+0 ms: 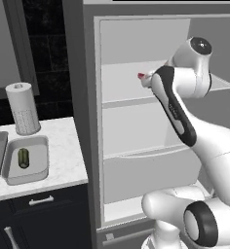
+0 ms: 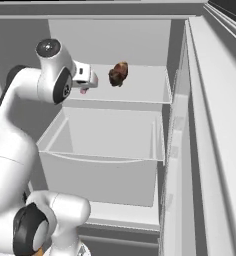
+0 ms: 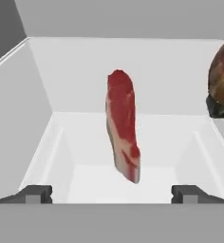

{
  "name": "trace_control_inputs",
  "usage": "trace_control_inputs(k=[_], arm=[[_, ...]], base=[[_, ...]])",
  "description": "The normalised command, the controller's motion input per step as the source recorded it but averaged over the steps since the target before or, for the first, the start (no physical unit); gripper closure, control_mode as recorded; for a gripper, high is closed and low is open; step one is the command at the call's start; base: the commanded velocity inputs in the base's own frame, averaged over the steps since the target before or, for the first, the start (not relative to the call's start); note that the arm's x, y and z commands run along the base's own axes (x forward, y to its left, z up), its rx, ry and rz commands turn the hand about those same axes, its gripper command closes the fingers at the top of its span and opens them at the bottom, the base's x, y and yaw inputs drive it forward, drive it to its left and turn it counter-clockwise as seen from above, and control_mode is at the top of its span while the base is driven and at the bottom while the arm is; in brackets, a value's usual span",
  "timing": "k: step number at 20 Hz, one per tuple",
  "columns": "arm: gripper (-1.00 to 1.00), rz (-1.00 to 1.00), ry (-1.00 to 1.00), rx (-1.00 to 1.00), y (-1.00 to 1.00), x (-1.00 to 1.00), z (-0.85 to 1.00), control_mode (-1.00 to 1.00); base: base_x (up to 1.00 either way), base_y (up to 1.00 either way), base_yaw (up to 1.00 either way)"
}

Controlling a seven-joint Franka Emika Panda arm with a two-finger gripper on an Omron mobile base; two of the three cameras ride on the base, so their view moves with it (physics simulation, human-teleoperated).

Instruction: Place one cucumber and one steak in each tupperware on the nearby counter, to pack two identical lunches.

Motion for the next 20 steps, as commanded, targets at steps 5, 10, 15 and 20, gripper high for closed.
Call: trace_control_inputs(k=[5,10,15,20], arm=[[-1.0,0.0,0.1,0.0,0.0,0.75,-0.27,-1.0],[-1.0,0.0,0.05,0.0,-0.04,0.69,-0.16,-1.0],[-1.0,0.0,0.03,0.0,0.0,0.49,-0.36,-1.0],[1.0,0.0,0.01,0.0,0.0,0.04,-0.7,-1.0]], base=[[0.0,0.0,0.0],[0.0,0.0,0.0],[0.0,0.0,0.0],[0.0,0.0,0.0]])
